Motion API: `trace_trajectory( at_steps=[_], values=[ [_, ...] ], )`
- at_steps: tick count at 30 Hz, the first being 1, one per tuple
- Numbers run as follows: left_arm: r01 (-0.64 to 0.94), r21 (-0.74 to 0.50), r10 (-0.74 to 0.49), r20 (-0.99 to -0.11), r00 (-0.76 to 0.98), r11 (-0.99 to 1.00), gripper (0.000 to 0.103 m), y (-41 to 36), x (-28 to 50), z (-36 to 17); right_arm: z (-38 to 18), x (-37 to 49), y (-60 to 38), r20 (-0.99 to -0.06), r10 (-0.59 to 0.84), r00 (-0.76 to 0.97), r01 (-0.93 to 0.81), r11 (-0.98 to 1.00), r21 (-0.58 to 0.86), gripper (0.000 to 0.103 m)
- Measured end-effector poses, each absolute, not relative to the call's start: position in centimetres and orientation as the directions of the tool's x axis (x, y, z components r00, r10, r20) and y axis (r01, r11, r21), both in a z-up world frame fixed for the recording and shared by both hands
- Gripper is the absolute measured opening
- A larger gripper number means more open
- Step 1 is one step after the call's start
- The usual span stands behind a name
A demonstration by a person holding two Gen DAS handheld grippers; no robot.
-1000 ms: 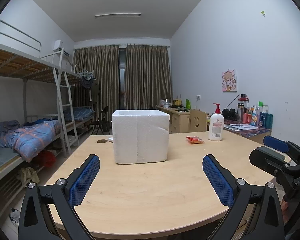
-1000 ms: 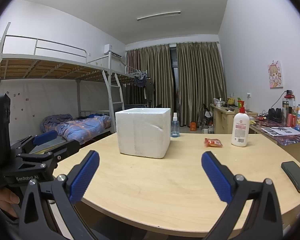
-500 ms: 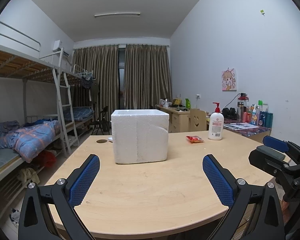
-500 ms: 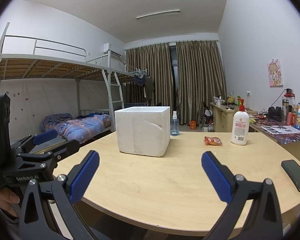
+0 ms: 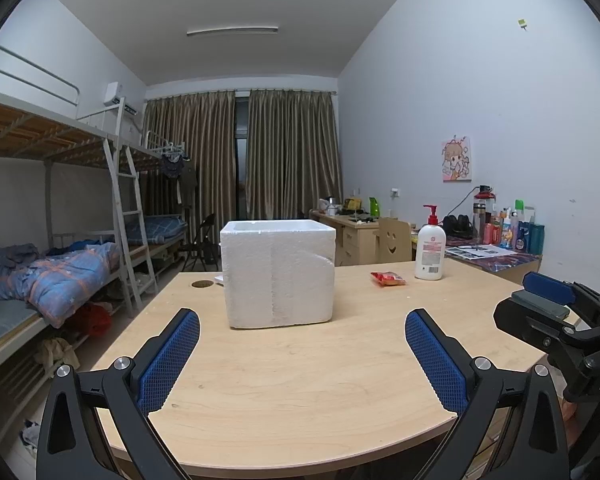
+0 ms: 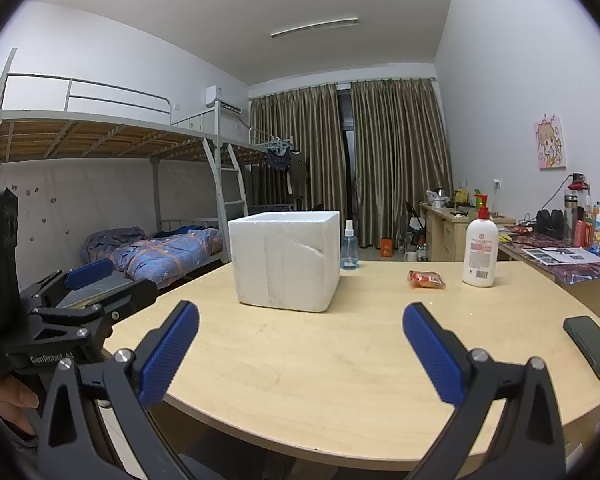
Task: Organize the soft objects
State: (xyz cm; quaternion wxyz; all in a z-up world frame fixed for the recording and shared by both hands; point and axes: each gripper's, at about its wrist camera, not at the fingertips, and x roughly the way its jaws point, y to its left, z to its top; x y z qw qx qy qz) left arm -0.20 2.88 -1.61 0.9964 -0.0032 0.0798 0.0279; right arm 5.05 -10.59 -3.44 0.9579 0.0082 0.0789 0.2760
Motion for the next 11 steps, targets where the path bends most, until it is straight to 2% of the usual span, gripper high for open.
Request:
trace_trajectory(
  at_steps=[11],
  values=[
    [-0.042,0.005,0.042,-0.155,0.987,0.999,0.103,2.35,-0.29,-1.49,-3.36,5.23,-10.49,-0.152,0.530,0.835,-0.527,0.848,0.060,0.103]
  ],
)
